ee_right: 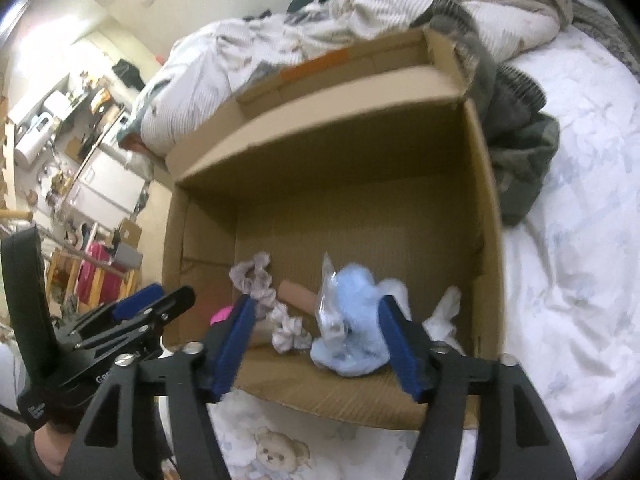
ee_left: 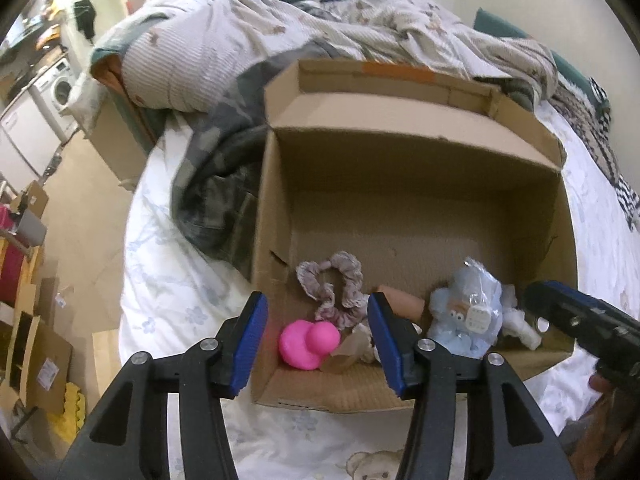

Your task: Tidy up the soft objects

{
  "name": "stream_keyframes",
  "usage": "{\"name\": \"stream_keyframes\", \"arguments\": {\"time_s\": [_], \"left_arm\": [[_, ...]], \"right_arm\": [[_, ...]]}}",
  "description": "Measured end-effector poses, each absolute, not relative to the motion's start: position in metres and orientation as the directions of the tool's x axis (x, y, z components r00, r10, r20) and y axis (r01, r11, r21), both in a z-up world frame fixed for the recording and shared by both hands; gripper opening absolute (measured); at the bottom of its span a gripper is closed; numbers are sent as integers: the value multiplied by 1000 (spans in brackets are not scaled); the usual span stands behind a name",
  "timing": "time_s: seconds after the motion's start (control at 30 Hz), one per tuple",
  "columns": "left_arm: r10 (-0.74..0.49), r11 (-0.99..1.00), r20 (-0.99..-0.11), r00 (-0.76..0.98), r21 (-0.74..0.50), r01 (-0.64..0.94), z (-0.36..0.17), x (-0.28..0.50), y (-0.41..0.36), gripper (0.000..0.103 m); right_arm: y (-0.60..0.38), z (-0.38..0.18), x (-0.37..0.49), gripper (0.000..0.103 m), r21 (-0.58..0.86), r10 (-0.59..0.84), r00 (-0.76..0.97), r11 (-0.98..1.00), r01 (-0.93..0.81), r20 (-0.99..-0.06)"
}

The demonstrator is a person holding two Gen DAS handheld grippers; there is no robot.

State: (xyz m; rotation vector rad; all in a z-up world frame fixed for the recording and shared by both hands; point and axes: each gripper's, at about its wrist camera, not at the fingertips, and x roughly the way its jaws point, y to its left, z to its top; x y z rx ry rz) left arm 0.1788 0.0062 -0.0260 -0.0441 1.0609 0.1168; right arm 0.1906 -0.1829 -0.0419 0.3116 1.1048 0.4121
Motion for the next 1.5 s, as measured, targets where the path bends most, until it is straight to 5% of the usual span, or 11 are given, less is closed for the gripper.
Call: {"name": "stream_keyframes", "arguments": {"time_s": [0.27, 0.37, 0.8, 1.5], "left_arm": [[80, 994, -830, 552, 23, -110, -3, 156, 11, 49], [66, 994, -818, 572, 2, -112, 6, 145, 14, 72], [73, 991, -761, 644, -20, -135, 27, 80, 26, 103], [13, 992, -739, 674, -75, -102, 16, 69, 17, 103]], "right_arm": [[-191, -16, 174, 80, 397, 431, 466, 901, -175, -773], [-193, -9, 164, 91, 378, 418, 480, 908, -184, -771], [-197, 11, 104, 103, 289, 347, 575, 938, -193, -741], [-189, -8, 86, 103, 175, 239, 600, 971, -164, -764]]}}
